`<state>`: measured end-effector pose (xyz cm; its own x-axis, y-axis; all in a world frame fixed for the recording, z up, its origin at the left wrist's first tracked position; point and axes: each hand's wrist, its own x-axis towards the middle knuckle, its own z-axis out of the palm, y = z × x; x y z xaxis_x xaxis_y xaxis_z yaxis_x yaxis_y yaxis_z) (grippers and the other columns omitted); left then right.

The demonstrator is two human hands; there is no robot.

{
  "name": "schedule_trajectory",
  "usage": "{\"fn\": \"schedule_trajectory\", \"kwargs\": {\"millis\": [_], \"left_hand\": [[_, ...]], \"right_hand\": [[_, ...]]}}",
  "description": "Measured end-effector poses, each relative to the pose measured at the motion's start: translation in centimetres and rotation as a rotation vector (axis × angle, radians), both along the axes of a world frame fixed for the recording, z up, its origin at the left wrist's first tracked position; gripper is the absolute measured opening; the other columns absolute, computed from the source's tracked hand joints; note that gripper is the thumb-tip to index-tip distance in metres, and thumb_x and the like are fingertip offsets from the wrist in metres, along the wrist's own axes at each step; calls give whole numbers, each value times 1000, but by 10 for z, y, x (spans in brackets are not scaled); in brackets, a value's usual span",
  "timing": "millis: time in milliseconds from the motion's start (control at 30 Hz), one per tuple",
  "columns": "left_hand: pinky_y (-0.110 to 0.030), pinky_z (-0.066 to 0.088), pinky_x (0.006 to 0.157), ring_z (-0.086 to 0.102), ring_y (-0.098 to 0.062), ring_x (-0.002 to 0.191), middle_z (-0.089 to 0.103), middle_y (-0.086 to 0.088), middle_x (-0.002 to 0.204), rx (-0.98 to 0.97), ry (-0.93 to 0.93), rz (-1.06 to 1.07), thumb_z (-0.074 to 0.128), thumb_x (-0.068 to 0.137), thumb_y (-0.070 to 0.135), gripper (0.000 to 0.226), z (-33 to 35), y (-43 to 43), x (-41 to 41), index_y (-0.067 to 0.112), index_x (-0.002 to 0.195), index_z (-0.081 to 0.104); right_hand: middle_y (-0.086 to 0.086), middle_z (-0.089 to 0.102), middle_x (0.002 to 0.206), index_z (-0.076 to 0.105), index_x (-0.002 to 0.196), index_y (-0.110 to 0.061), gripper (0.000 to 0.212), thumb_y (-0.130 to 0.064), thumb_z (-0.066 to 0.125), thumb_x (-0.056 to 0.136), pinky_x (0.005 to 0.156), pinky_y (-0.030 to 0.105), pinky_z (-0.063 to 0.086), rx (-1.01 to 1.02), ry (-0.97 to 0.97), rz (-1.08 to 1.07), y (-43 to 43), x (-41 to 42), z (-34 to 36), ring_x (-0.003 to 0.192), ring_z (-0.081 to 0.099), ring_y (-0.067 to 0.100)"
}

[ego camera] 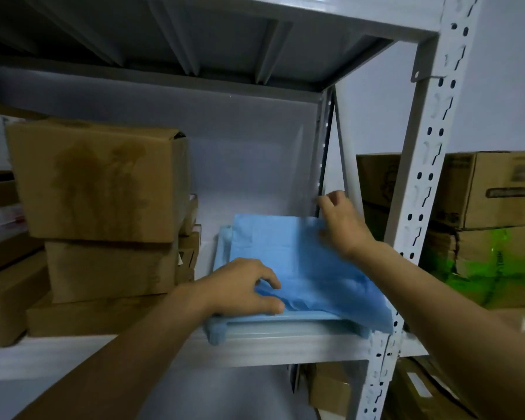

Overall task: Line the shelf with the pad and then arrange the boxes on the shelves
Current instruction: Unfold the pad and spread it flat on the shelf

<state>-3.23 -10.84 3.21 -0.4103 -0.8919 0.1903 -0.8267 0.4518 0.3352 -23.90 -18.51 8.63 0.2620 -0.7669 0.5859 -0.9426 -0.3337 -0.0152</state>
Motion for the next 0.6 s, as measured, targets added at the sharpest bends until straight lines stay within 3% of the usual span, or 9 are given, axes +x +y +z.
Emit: {"fn": "schedule_trajectory", "kwargs": {"millis": [67,133,200,267,333,433,533,600], "left_hand": [[-31,43,100,54,-10,112,58,7,121,-7,-17,-23,62,84,46,37,-1,-9,-13,29,117,64],[-34,44,100,54,-12,110,59,5,121,17,-40,-35,58,88,39,32,-3,-18,-25,28,117,64],[-31,43,99,54,-13,110,59,2,123,35,-53,-23,57,90,33,31,-4,-27,-33,27,120,62],[-28,42,98,54,-14,112,57,1,129,46,-54,-6,60,89,28,37,-6,-35,-37,27,125,58],[-28,42,98,52,-17,117,53,1,134,37,-83,12,66,85,24,45,-6,-41,-40,25,129,54],[-32,43,99,53,-18,117,55,3,131,-9,-154,82,69,82,27,46,-6,-47,-42,25,126,58],[-32,49,91,60,-21,107,66,2,113,-116,-126,176,63,83,24,15,-5,-54,-41,27,95,71],[-34,51,84,62,-29,99,69,-5,101,-181,-64,233,55,84,17,16,-2,-57,-38,24,72,62]], "right_hand": [[5,51,110,59,110,-16,30,-26,67,84,80,32,44,-88,71,80,11,-4,0,103,52,24],[-3,57,85,61,85,-19,31,-49,69,78,72,31,45,250,20,181,29,-10,5,86,57,19],[-1,63,92,65,90,-16,47,-59,68,73,79,31,48,706,222,135,49,-15,9,91,60,19],[6,61,115,63,113,-9,61,-55,70,74,86,31,47,879,526,-17,63,-21,1,105,58,23],[4,62,114,63,116,-14,53,-45,73,74,81,31,49,748,626,-78,68,-26,-13,100,60,22],[1,68,94,73,98,-17,22,-27,68,79,74,29,54,522,516,-63,64,-32,-22,81,63,20],[4,67,92,72,91,-17,15,-18,60,83,75,31,52,381,395,-61,58,-36,-18,82,61,24],[4,66,100,68,95,-20,16,-16,55,88,76,31,48,266,326,-70,57,-36,-14,90,61,26]]}}
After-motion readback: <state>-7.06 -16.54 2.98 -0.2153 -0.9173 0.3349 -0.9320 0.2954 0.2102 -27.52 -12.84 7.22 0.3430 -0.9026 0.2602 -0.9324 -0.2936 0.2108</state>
